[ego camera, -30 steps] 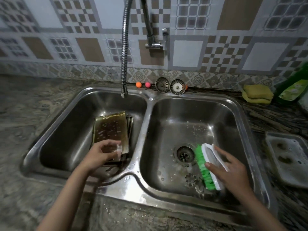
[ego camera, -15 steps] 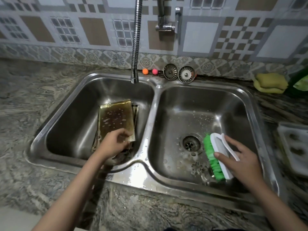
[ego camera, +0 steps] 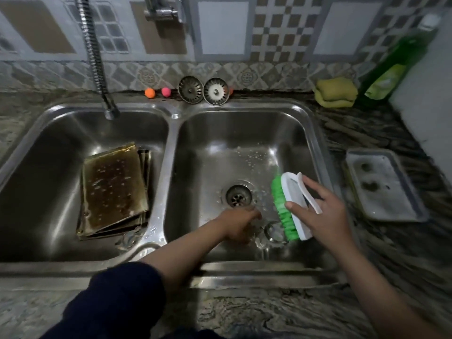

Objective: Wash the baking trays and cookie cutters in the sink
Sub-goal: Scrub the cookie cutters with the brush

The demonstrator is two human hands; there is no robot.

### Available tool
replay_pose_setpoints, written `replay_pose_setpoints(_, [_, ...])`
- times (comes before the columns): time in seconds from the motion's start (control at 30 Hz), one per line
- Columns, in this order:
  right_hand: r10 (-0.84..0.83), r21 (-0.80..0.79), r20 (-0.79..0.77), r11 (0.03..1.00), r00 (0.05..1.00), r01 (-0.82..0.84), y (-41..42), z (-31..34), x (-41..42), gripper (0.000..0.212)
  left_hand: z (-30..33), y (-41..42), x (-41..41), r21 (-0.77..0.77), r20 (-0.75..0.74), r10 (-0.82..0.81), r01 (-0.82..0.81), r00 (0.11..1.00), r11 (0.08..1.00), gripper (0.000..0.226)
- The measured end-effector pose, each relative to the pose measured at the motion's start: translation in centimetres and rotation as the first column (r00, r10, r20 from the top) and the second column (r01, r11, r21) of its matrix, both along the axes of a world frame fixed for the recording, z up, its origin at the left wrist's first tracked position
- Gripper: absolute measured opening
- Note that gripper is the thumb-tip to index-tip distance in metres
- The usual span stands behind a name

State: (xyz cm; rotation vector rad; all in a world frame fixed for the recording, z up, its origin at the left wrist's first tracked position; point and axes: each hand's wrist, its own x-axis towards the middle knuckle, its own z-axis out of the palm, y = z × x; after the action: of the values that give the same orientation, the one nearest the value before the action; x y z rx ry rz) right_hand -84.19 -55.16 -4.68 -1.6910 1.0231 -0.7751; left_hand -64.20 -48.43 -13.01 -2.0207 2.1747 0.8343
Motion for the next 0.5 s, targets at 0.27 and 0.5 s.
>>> replay_pose_setpoints(0.27, [-0.094, -0.010, 0.046, 0.995, 0.994, 0.094, -1.0, 1.4, -2.9, 0.070, -2.9, -1.1, -0.7, 0.072, 0.062, -0.103, 0.098, 0.993, 0.993, 0.053])
replay_pose_setpoints(0.5, [-0.326, -0.265, -0.042, 0.915, 0.944, 0.304, -8.6, 7.6, -8.0, 0.065, -0.2, -0.7, -0.5, -0.093, -0.428, 0.251, -0.319, 0.868, 0.943, 0.038])
